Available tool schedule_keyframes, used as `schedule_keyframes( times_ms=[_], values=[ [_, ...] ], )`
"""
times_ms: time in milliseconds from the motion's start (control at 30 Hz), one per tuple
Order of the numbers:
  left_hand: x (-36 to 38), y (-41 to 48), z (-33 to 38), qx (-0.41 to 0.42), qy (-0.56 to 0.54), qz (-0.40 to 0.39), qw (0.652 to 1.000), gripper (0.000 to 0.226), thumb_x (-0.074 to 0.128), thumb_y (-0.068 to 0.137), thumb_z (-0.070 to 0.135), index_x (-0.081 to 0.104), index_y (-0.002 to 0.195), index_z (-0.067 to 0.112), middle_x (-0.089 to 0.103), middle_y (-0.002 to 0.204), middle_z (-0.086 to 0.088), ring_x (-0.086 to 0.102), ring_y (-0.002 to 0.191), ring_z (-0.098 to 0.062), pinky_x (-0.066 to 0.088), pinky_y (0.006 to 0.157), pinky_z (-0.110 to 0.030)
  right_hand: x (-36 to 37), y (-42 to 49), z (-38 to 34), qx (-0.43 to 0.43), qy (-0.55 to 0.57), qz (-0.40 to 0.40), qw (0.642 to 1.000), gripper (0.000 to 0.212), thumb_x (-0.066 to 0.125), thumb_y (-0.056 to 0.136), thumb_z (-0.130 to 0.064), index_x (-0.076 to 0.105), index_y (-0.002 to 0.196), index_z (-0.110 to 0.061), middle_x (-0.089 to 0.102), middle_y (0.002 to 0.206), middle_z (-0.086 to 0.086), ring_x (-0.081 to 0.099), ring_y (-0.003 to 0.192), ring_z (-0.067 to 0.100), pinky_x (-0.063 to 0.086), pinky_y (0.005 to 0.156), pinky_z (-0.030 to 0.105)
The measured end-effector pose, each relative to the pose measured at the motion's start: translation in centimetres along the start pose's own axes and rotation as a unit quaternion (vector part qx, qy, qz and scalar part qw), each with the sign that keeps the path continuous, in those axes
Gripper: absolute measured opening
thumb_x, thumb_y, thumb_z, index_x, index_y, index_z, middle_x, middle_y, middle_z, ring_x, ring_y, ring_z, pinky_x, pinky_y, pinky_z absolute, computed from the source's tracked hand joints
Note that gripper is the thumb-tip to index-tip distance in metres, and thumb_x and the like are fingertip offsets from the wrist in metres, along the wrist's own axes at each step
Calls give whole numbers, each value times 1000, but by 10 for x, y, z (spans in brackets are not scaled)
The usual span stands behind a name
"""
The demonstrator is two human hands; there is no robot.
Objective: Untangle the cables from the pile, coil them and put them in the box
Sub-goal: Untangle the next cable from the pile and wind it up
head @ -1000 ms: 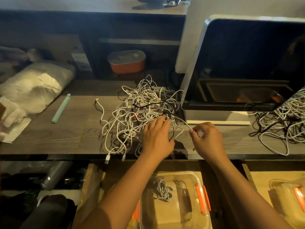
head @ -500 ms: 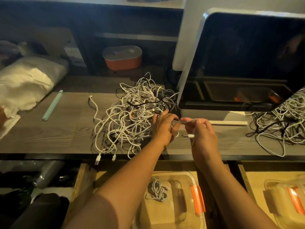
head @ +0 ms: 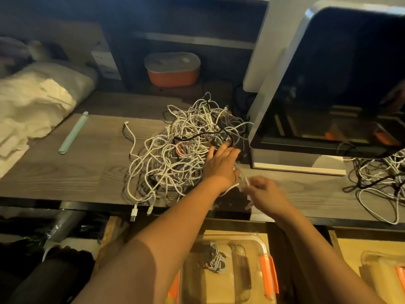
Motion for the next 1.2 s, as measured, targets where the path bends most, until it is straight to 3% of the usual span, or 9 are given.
schedule_keyframes(
  times_ms=[133,267,400,467,567,767,900,1067,1200],
  values=[
    [2,0,-7,8,-18,10,1000,68,57,91,19,21,148,22,18,157,4,-3,145,-8,-6,115,-38,-18,-5,-23,-16,366,119,923,15,45,99,-25,58,91,-28,56,119,-9,52,114,17,42,88,31],
    [1,1,-12,-16,-87,13,996,67,54,91,32,20,148,24,9,159,0,1,145,-9,-8,115,-33,-31,-17,-40,-45,438,153,885,32,36,101,-26,55,76,-19,66,79,-3,60,89,13,41,81,33],
    [3,7,-14,-23,-45,-6,999,67,51,92,33,18,149,18,15,158,0,-3,145,-9,-7,115,-37,-39,-12,-39,-38,249,163,954,11,57,92,-23,49,93,-15,51,77,0,55,73,17,50,65,35],
    [5,7,-13,-20,-23,-7,1000,68,51,91,31,18,149,18,19,157,2,-5,145,-9,-9,115,-38,-21,4,-18,36,43,79,995,33,64,88,-26,45,113,-15,54,82,-2,59,73,14,49,60,28],
    [7,9,-11,-12,-16,-2,1000,63,50,92,29,22,147,18,23,155,2,-3,145,-10,-10,114,-39,1,11,1,75,-159,-34,984,12,59,92,-29,59,93,-16,60,81,-1,57,72,9,48,62,24],
    [11,11,-16,-1,-36,-7,999,61,47,96,27,18,149,21,13,158,3,-8,145,-9,-13,113,-36,-22,0,-35,-62,195,101,974,24,44,99,-21,63,89,-10,50,129,-12,50,111,11,45,86,28],
    [4,10,-17,-2,-87,17,996,58,48,95,26,24,148,20,14,157,6,-9,144,-8,-9,116,-40,-13,-8,-47,-66,323,95,939,31,43,99,-22,69,83,-28,67,105,-10,58,105,10,45,77,24],
    [-1,9,-17,-21,-103,-32,994,64,50,93,27,18,149,19,6,159,2,-7,144,-6,-15,112,-31,-38,-26,-54,-86,338,161,923,30,45,96,-18,53,67,-22,60,66,-6,59,74,17,45,61,33],
    [4,17,-18,-36,-25,-52,998,70,43,96,43,10,151,14,2,159,4,-14,144,-9,-16,113,-39,-27,-9,-35,-14,72,78,994,24,58,90,-28,49,110,-19,59,100,5,60,82,17,46,60,26]
  ],
)
Point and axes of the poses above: each hand's wrist, its own y-axis towards the middle knuckle, its own x-axis out of the palm, z = x × y, the point moved 8 cm from there along y, towards the middle knuckle
